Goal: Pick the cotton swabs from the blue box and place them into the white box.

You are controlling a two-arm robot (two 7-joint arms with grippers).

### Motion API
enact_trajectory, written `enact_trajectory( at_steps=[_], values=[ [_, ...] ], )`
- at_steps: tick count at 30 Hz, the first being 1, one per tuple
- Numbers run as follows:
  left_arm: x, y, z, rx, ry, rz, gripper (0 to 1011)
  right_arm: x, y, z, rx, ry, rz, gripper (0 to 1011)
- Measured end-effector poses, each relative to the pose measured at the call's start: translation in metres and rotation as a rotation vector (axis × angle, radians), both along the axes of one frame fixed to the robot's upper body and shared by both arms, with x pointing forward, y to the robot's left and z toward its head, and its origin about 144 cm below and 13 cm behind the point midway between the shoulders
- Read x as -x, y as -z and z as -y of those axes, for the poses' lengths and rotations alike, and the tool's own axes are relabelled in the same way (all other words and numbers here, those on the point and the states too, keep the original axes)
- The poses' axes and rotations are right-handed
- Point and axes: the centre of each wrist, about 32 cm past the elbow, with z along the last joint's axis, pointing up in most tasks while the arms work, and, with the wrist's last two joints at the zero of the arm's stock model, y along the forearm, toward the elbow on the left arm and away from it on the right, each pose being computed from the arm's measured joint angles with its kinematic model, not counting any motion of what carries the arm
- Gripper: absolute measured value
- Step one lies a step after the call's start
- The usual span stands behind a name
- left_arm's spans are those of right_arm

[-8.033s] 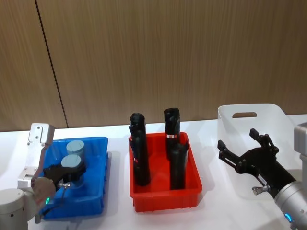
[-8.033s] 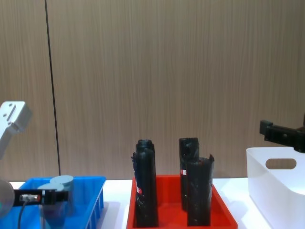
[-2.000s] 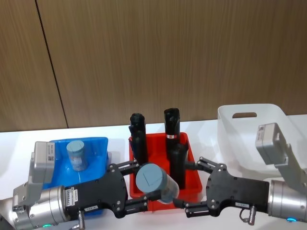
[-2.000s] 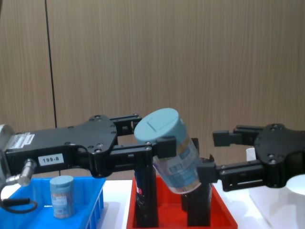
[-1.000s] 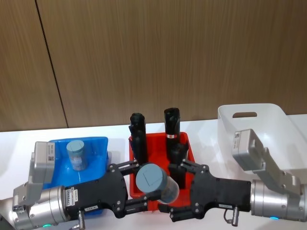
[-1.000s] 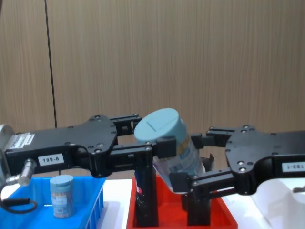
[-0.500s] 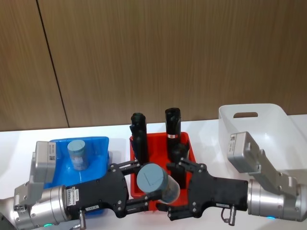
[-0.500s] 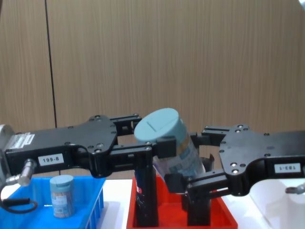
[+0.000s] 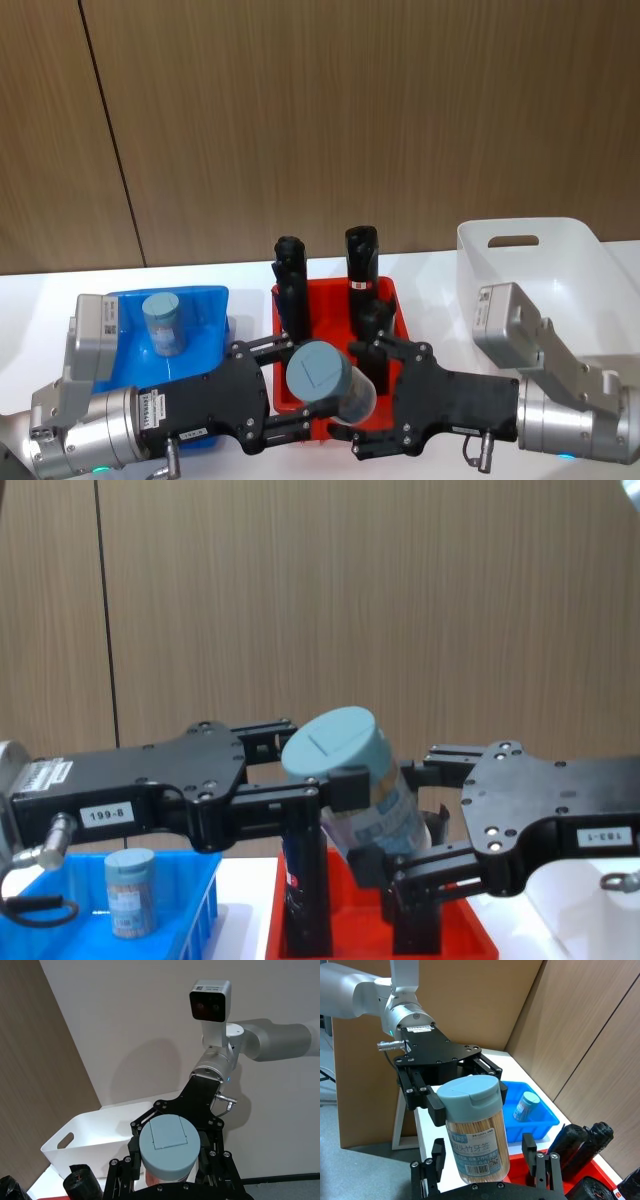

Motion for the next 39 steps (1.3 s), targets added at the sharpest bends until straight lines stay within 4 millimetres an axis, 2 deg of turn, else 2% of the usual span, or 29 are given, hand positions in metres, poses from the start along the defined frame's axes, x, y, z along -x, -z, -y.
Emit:
enact_trajectory(
  at_steps=[5, 6, 9, 10, 14, 19, 29, 32, 39],
  values=[
    [0.0000, 0.0000, 0.0000, 0.000, 0.000, 0.000, 671, 0.0008, -0.0005, -0.0005, 0.007, -0.004, 0.006, 897],
    [0.0000, 0.0000, -0.0001, 0.000, 0.000, 0.000, 671, 0.0011, -0.0005, -0.0008, 0.009, -0.005, 0.007, 848],
    [0.0000, 0.0000, 0.0000, 0.000, 0.000, 0.000, 671, 0.0015, -0.0006, -0.0011, 0.010, -0.007, 0.008, 793],
    [0.0000, 0.0000, 0.0000, 0.000, 0.000, 0.000, 671, 0.0018, -0.0007, -0.0013, 0.011, -0.009, 0.008, 738],
    [0.0000, 0.0000, 0.0000, 0.000, 0.000, 0.000, 671, 0.0026, -0.0007, -0.0018, 0.011, -0.011, 0.008, 642],
    [0.0000, 0.0000, 0.0000, 0.000, 0.000, 0.000, 691, 0.0034, -0.0007, -0.0020, 0.009, -0.012, 0.007, 637],
    [0.0000, 0.0000, 0.0000, 0.000, 0.000, 0.000, 969, 0.0052, -0.0007, -0.0015, 0.008, -0.013, 0.004, 636],
    [0.0000, 0.0000, 0.0000, 0.000, 0.000, 0.000, 1004, 0.0058, -0.0006, -0.0009, 0.006, -0.010, 0.003, 636],
    [0.0000, 0.0000, 0.0000, 0.000, 0.000, 0.000, 1004, 0.0067, 0.0003, 0.0019, -0.002, 0.006, 0.000, 637]
  ],
)
